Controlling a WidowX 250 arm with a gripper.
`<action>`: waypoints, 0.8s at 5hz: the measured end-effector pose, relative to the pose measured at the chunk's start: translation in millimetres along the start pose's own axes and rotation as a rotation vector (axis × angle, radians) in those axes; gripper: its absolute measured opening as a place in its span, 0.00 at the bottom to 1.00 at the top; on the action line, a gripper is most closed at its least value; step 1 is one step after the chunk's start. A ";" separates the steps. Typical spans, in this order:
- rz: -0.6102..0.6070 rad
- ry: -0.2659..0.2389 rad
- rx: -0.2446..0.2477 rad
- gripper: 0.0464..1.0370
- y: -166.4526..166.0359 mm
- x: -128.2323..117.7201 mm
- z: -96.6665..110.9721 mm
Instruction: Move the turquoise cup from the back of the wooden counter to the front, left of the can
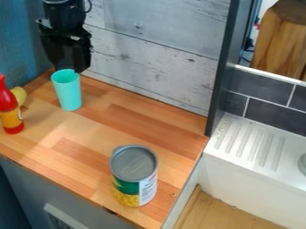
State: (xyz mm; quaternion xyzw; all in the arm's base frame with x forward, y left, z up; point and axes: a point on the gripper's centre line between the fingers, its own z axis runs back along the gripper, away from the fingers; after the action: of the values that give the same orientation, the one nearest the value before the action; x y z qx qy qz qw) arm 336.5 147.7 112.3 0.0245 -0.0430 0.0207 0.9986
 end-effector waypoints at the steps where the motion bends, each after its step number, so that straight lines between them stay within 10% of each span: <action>1: 0.000 0.033 -0.013 0.96 -1.1 -2.5 -12.0; 4: 0.028 0.062 0.039 0.96 9.3 3.6 -42.9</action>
State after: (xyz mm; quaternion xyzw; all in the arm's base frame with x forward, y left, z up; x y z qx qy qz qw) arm 343.3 159.3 70.3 0.0425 -0.0121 0.0361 0.9984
